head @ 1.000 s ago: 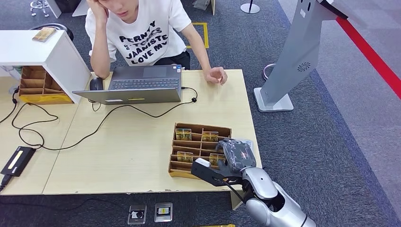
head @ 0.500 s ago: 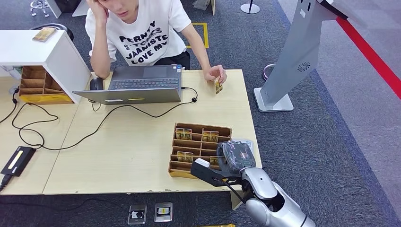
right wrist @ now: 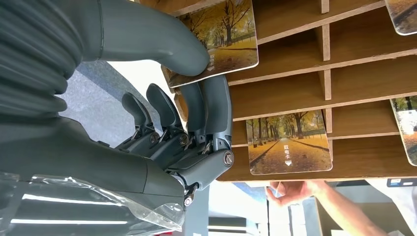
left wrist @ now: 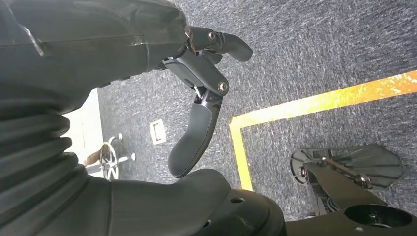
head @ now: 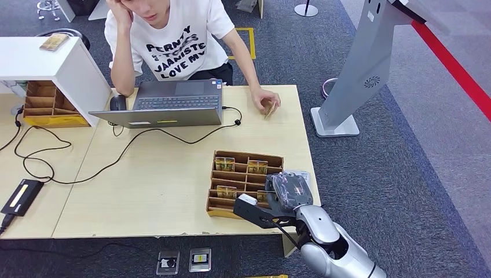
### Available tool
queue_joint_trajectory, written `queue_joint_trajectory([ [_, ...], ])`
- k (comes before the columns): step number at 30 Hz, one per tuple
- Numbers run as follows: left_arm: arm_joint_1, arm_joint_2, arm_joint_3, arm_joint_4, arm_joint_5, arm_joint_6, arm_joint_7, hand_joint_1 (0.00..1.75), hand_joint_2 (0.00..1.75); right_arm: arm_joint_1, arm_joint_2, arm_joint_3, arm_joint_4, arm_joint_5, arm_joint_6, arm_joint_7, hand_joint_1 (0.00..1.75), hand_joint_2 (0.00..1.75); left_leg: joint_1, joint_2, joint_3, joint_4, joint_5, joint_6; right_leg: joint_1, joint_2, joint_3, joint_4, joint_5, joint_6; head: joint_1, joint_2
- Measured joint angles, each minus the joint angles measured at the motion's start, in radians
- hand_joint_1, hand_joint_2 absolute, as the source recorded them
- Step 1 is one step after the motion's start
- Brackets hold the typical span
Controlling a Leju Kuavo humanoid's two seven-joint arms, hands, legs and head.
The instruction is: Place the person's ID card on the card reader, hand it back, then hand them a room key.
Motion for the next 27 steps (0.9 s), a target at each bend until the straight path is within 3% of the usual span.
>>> queue_joint_trajectory([
  [7,0.0,0.0,0.0,0.0,0.0,-0.004,-0.002,0.0,1.75,-0.002,-0.001,-0.004,-0.021,-0.003,0.014,0.002,1.68,1.75,0.0,0.0,0.0,0.0,0.0,0.0,0.0,0.0,0.0,0.0,0.0,0.0,0.0,0.0],
  [19,0.001,0.002,0.0,0.0,0.0,-0.01,-0.004,0.0,1.75,-0.062,-0.032,-0.008,-0.188,-0.132,0.138,0.007,1.75,1.75,0.0,0.0,0.0,0.0,0.0,0.0,0.0,0.0,0.0,0.0,0.0,0.0,0.0,0.0],
  [27,0.001,0.004,0.0,0.0,0.009,-0.009,-0.004,0.0,1.75,-0.118,-0.084,-0.009,-0.297,-0.225,0.158,0.023,1.75,1.75,0.0,0.0,0.0,0.0,0.0,0.0,0.0,0.0,0.0,0.0,0.0,0.0,0.0,0.0],
])
